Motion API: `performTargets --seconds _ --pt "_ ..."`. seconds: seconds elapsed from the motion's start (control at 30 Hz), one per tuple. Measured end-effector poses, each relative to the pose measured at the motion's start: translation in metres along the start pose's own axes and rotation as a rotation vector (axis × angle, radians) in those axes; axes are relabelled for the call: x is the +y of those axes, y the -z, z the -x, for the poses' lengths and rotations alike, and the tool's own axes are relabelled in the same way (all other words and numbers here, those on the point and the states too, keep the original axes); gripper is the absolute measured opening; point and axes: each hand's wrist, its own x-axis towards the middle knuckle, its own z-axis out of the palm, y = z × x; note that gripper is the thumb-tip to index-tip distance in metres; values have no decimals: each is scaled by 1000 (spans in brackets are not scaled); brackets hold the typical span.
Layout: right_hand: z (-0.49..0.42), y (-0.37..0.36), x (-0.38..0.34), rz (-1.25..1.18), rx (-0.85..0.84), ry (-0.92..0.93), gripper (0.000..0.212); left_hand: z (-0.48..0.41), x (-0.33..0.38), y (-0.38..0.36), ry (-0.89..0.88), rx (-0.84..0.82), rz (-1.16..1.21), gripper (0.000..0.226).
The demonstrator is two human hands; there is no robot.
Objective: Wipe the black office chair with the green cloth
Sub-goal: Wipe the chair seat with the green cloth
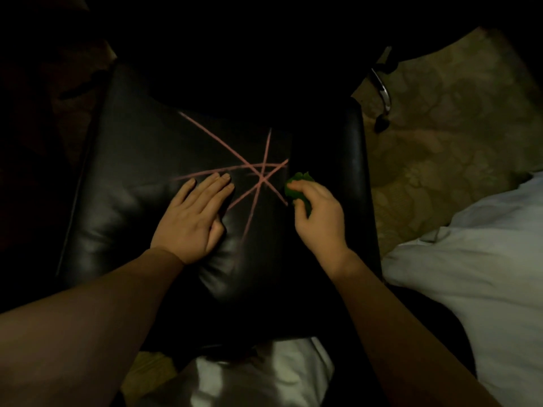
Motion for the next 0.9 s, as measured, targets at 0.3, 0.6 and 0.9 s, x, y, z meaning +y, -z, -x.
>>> performTargets --seconds 0.3,0.6,0.9 --pt "79 -2 -9 -80 31 -16 38 1 0 1 8 -18 14 63" --pt "139 -4 -15 -142 19 -1 42 1 1 2 16 -10 31 62" --pt "172 -2 -32 -118 -16 70 32 0 1 1 6 10 35 61"
